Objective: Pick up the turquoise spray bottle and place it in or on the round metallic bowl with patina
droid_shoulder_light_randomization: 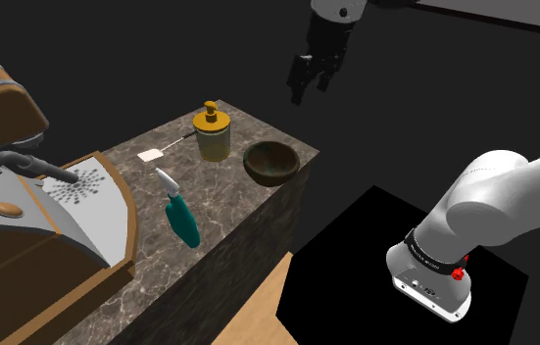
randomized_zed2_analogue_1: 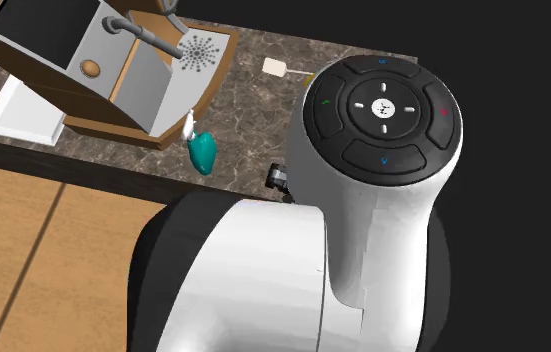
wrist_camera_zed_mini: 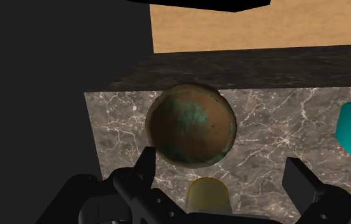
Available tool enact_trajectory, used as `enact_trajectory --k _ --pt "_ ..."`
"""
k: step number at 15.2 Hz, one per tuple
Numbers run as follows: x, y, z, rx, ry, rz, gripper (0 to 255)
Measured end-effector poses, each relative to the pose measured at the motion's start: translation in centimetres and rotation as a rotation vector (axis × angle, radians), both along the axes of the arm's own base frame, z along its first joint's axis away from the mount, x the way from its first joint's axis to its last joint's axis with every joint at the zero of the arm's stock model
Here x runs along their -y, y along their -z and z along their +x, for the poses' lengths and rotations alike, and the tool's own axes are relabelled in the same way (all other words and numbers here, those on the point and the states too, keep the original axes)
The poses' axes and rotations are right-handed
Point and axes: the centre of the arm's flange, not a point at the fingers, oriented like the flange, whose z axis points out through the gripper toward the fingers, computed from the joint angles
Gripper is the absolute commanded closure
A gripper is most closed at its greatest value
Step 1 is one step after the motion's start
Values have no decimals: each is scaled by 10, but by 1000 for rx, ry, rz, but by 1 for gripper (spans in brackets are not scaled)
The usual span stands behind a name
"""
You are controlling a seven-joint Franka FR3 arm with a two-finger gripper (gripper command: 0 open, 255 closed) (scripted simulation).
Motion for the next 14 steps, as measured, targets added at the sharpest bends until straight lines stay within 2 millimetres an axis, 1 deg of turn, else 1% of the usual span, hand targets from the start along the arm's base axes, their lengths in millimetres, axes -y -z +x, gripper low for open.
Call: enact_trajectory --k 1,3,6,8,14 --pt "-13 2 5 -3 2 -1 0" --pt "-37 11 10 -8 6 -3 0" --pt "-75 25 22 -17 12 -5 0" --pt "-99 30 28 -23 17 -6 0" --pt "-172 58 50 -40 29 -11 0"
